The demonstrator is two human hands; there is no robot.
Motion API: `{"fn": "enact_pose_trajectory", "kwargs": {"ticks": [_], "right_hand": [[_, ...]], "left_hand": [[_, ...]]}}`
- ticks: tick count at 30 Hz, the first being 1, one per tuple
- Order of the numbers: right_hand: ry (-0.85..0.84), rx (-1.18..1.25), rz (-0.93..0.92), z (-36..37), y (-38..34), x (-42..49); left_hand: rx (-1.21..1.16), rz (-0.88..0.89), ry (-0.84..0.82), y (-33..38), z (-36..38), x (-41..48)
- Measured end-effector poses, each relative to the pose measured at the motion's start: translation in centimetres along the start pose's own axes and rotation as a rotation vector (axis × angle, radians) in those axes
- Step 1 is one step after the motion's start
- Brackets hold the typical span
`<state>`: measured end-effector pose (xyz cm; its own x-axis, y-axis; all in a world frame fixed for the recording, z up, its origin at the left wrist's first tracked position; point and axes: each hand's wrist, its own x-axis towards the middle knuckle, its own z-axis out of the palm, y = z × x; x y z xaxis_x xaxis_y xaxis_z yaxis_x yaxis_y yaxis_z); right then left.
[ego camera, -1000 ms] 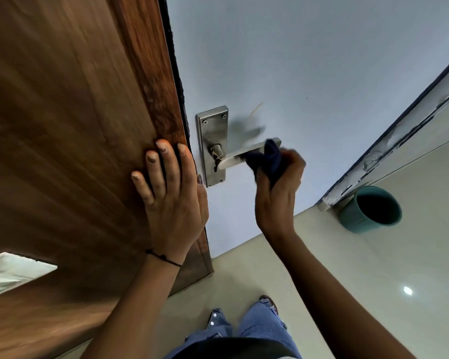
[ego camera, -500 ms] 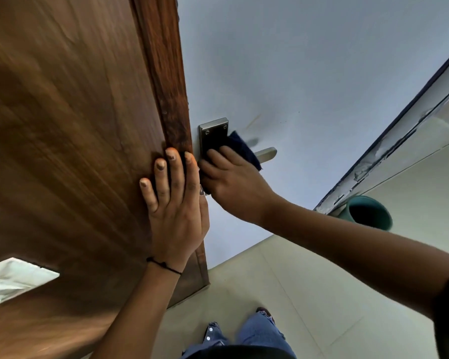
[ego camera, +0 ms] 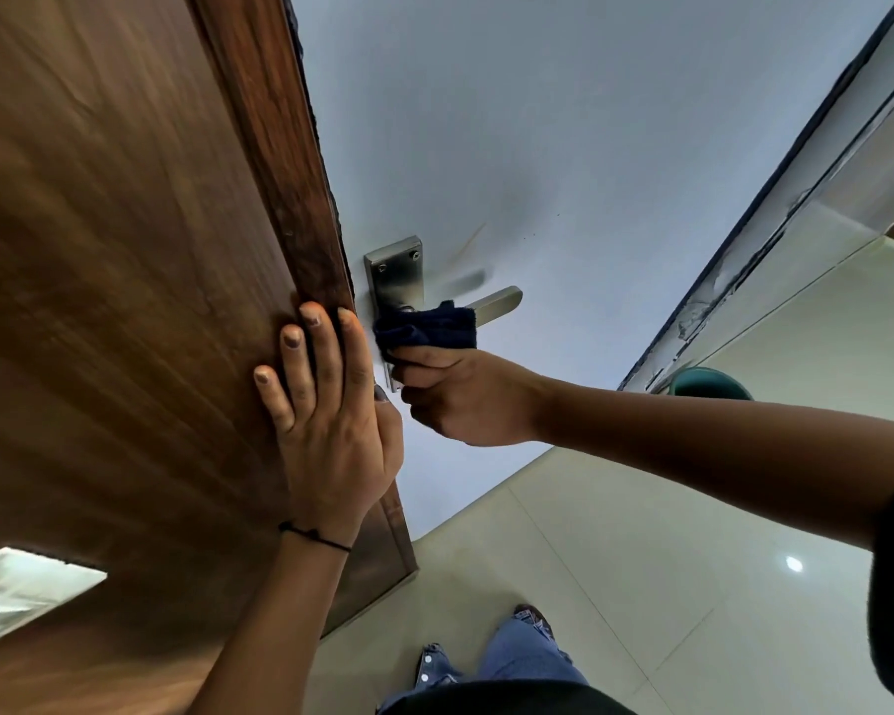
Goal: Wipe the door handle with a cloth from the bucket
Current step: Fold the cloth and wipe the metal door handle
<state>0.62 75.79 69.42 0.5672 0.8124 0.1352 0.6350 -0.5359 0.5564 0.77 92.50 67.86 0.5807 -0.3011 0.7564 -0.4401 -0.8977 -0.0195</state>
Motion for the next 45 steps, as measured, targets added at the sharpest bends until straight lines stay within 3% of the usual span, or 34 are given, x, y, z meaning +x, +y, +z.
{"fn": "enact_pose_trajectory", "kwargs": {"ticks": [2,4,10,12,15,18,22,28,34,38,42,45], "right_hand": [[0.055,0.146,-0.009,-0.2,0.1,-1.4],[0.121,0.28,0.096,-0.3,0.4,-2.8],[0.596,0.556,0.879,-1.8,2.1,-3.4],[0.55,0.592,0.875,-1.7,1.3,-1.7],[0.254,0.478,0.718,-0.4,-0.5,0.2],[0.133,0.402,0.767,0.3,-0.6,0.3],[0.142,0.303,0.816,1.8,1.0,-1.0],[0.249,0.41,0.942,3.4,2.8,-3.7],[0.316,0.403,0.857,4.0,-0.2,-0.9],[0.35,0.429,1.005,4.9,1.0,-2.6],[0.416,0.695,1.273,4.9,1.4,-3.8],[0.559,1.196,1.513,4.6,1.5,-4.0]], "left_hand": [[0.009,-0.001,-0.003,-0.1,0.1,-0.1],[0.016,-0.005,-0.007,-0.1,0.1,-0.1],[0.009,-0.019,-0.006,0.1,0.1,0.1],[0.012,-0.022,-0.002,0.2,0.1,0.1],[0.012,-0.004,0.01,0.1,0.1,0.1],[0.016,-0.01,0.028,0.1,0.3,0.1],[0.006,-0.022,0.04,0.2,0.6,0.1],[0.016,-0.02,0.043,0.3,0.8,0.1],[0.042,-0.016,0.045,0.2,0.9,-0.1],[0.047,-0.017,0.035,0.3,0.8,-0.1],[0.056,-0.023,0.037,0.3,0.7,-0.1],[0.074,-0.03,0.03,0.3,0.7,0.0]]}}
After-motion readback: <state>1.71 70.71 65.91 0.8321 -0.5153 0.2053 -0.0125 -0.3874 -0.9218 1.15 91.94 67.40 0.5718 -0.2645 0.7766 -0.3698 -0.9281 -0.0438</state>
